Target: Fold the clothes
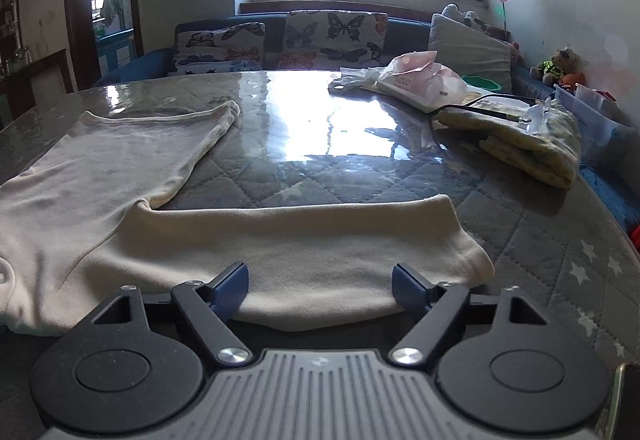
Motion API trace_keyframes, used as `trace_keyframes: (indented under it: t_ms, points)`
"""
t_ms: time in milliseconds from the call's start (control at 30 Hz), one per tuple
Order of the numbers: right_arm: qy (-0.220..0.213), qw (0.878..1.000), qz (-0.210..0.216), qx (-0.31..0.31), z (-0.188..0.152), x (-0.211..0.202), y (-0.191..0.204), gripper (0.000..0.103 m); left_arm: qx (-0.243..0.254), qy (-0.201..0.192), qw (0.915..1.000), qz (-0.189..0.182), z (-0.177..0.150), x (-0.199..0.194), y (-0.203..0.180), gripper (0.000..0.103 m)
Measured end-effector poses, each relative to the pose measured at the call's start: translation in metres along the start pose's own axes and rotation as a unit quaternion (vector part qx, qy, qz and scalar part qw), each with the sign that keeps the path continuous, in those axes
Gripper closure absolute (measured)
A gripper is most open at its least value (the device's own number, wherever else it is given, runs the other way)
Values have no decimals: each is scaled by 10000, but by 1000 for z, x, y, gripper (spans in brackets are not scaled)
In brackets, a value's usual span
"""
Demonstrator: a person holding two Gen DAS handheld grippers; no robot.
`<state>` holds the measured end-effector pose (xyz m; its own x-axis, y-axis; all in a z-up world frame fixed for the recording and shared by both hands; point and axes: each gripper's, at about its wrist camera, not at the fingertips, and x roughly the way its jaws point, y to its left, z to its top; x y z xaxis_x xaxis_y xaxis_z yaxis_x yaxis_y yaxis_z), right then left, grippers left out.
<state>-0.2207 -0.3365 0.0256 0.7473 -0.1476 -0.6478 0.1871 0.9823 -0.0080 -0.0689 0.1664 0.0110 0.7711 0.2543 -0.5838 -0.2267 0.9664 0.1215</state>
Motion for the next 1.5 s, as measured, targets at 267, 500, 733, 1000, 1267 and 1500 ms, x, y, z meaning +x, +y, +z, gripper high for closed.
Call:
trace_keyframes:
  t_ms: [267, 500, 733, 1000, 1267, 1500]
  points:
    - [-156, 9994, -218, 215, 5, -12, -19, 23, 209, -118, 9995, 223, 4, -6, -11, 56]
    - [-5, 9948, -696, 748, -3, -19, -61, 36, 759, -530, 9831, -1579, 8, -66, -54, 58]
    - [91, 9904, -554, 1259, 0, -6, -82, 54, 2160, -342, 8809, -4197, -17, -130, -172, 58]
    - [79, 9912, -597, 1178, 0, -2, -80, 77, 3624, -366, 7836, -5033, -70, -183, -272, 58]
    - [-4, 9928, -603, 1031, 1, -4, -79, 92, 4075, -402, 7774, -4774, -82, -173, -301, 67]
    - [-335, 9948, -814, 503, 18, -14, -71, 99, 3725, 50, 7737, -5124, -59, -155, -294, 99]
